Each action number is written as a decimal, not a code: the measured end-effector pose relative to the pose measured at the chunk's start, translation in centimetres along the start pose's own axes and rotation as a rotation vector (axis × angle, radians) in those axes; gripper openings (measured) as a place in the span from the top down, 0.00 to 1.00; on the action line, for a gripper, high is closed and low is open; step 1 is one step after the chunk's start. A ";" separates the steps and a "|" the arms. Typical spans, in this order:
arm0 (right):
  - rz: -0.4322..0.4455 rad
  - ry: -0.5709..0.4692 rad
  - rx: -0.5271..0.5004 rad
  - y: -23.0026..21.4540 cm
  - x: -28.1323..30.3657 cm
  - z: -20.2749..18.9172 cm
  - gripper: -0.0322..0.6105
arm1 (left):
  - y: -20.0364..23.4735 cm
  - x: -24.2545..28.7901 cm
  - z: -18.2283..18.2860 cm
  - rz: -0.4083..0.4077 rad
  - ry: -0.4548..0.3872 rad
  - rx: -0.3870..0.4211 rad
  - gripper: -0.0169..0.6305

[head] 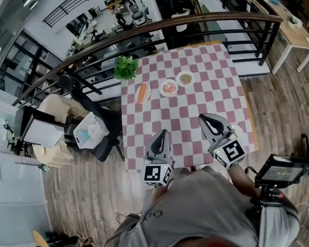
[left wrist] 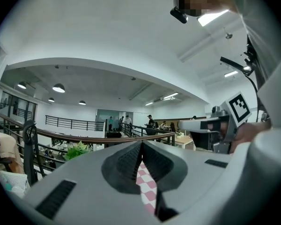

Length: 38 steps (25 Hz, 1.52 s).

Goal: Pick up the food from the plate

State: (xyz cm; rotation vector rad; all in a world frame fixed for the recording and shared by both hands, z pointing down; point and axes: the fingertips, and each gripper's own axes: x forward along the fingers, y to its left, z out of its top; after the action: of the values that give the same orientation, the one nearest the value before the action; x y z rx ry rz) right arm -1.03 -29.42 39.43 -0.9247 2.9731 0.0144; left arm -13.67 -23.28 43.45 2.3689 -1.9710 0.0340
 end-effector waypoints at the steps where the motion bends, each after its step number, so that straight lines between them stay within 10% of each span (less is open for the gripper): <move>1: -0.007 0.000 -0.006 -0.2 0.0 0.2 0.92 | 0.0 0.1 0.5 -0.003 -0.012 0.004 0.96; 12: -0.063 -0.057 -0.014 -0.2 -0.4 3.1 0.88 | 1.0 -0.7 1.5 -0.046 -0.061 0.001 0.96; 14: -0.121 -0.029 -0.010 -0.7 -0.2 2.4 0.45 | 1.0 -0.9 1.1 -0.055 -0.060 -0.005 0.96; 16: -0.186 0.024 -0.001 -1.3 -0.2 1.1 0.29 | 0.9 -1.1 0.6 -0.066 -0.055 -0.010 0.96; 27: -0.241 0.154 -0.037 -2.5 -2.1 -1.7 0.29 | 0.2 -0.1 -1.5 -0.112 -0.038 -0.045 0.96; 38: -0.339 0.562 -0.097 -9.3 -5.9 -10.5 0.29 | -0.2 0.1 -2.0 -0.131 -0.031 -0.038 0.96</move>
State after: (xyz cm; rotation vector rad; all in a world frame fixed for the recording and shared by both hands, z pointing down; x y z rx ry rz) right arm 8.81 -33.94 50.13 -1.6827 3.2650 -0.1310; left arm -13.39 -23.26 45.46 2.4826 -1.8072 -0.0454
